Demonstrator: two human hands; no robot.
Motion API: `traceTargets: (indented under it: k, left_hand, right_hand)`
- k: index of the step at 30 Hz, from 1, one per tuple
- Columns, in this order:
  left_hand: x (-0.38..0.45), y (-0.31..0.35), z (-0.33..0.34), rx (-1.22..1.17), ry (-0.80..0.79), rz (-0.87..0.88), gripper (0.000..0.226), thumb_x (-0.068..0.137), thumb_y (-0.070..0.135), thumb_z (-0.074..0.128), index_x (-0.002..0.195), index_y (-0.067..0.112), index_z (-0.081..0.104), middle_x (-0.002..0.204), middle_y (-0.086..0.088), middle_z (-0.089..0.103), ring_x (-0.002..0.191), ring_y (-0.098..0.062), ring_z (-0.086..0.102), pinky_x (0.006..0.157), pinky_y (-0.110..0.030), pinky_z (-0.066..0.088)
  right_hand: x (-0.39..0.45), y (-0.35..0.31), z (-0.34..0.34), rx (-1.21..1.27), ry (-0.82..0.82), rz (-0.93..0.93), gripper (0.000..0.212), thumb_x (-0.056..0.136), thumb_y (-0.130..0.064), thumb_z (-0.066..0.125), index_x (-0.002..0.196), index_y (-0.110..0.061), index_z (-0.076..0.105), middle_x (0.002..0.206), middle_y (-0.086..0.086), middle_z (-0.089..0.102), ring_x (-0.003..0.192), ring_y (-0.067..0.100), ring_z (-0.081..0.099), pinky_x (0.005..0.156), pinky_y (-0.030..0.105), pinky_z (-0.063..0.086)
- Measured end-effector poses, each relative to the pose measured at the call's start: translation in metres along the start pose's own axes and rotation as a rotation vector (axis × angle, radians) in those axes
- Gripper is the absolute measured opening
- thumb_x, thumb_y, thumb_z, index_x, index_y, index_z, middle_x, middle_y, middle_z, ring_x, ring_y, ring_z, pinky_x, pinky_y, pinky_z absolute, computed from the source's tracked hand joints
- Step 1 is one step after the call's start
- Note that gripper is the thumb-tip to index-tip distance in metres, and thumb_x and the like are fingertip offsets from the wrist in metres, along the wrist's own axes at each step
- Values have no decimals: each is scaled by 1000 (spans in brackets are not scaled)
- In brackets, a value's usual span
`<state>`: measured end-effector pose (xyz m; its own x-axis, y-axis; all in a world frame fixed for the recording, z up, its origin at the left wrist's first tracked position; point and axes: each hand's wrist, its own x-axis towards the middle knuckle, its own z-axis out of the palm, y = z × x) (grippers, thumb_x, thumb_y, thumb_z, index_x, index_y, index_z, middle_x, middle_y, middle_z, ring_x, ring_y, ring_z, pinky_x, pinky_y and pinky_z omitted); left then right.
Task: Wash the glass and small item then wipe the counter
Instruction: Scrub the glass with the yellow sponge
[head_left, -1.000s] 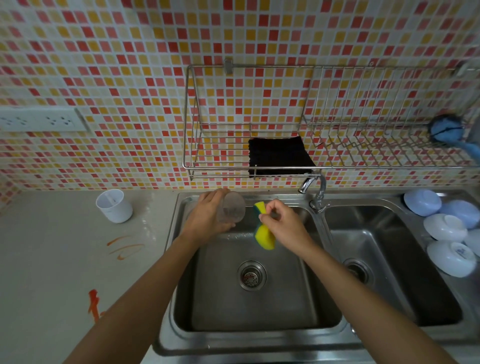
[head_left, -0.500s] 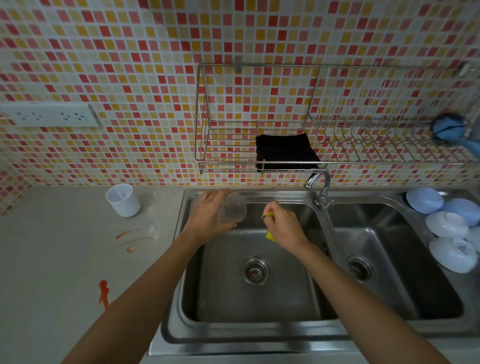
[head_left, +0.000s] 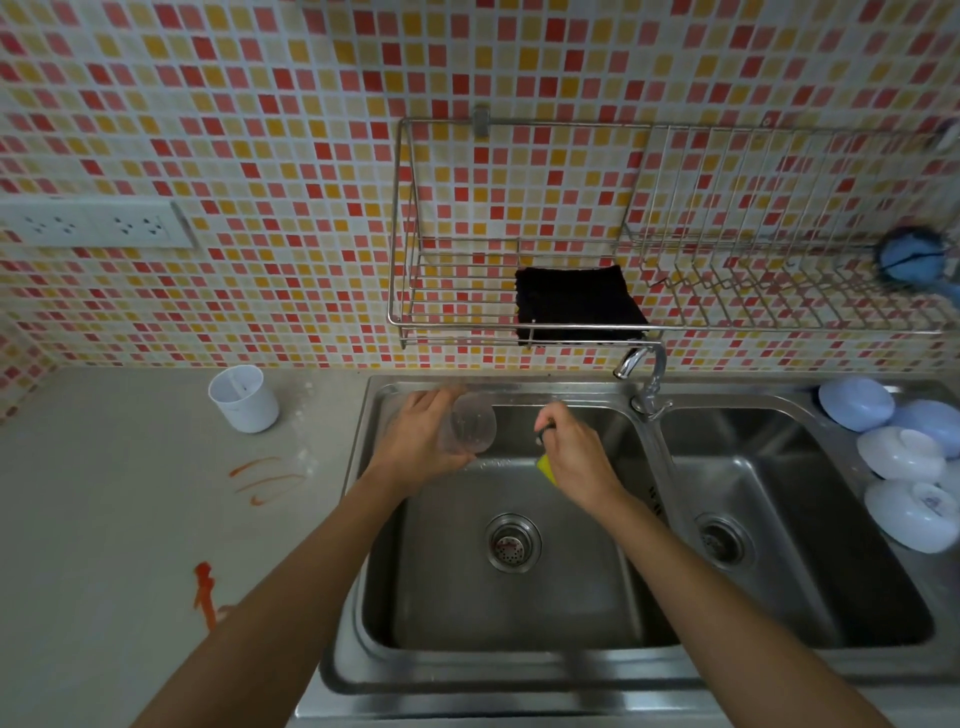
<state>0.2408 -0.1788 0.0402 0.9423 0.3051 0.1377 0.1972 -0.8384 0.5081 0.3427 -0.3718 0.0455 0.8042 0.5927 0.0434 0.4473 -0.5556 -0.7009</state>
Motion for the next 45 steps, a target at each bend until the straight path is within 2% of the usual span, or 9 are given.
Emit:
traceTargets:
  k: [8,16,21,27,30,33,36,42,45]
  left_hand:
    - [10,-12,-9,-56,5,-51,90,66,45,82,140,36,31,146,9,42,135,-19,36,108,-48,39]
    - [10,-8,-5,-79,76,-29,83,68,42,82,137,33,36,142,11,46,132,-13,35,102,-27,32]
    - [7,-15,1,-109,73,-40,83,68,46,80,138,32,37,140,9,47,130,-12,39,107,-36,40]
    - [5,-23,7,-140,56,-59,84,66,54,79,137,36,37,141,13,46,131,-11,38,108,-36,39]
    - [5,-24,7,-143,50,-61,85,66,52,80,137,37,36,141,12,46,132,-12,37,109,-39,39]
    - [6,-23,7,-141,52,-70,86,66,49,81,138,35,36,142,10,46,133,-14,37,109,-41,39]
    - [8,-21,7,-123,66,-75,90,67,46,82,141,32,34,144,8,45,135,-15,36,111,-40,37]
    - [9,-20,8,-104,62,-72,88,67,43,83,140,30,36,143,6,46,134,-16,37,109,-43,39]
    - [9,-19,13,-92,62,-68,90,66,47,82,140,29,35,142,6,47,133,-15,37,108,-42,40]
  right_hand:
    - [32,-118,-68,224,188,-387,29,91,-21,61,118,-26,52,115,-9,59,105,9,57,84,22,47]
    - [155,-131,-36,-74,136,-215,26,87,-26,66,74,-23,42,81,-1,53,81,19,52,68,32,42]
    - [185,-125,-23,-124,59,-127,27,86,-33,68,76,-15,52,72,-4,51,67,10,47,66,28,37]
    - [192,-126,-13,-144,-22,-77,47,86,-35,67,63,6,62,80,19,71,74,30,68,70,38,56]
    - [186,-130,-16,-176,-74,-84,39,87,-12,52,52,-9,34,52,7,35,45,20,36,50,31,37]
    - [177,-131,-16,-305,-120,-105,24,83,-1,48,59,-5,44,69,9,35,64,25,47,54,26,33]
    - [173,-123,-14,-330,5,-224,27,88,2,51,108,-2,66,118,13,54,109,28,53,82,33,48]
    - [173,-116,-15,-271,-171,-199,27,94,-6,44,110,8,63,118,29,58,102,44,59,88,53,51]
    - [165,-116,-24,-250,-216,-223,38,98,-20,48,131,-4,56,134,19,56,114,36,57,98,45,47]
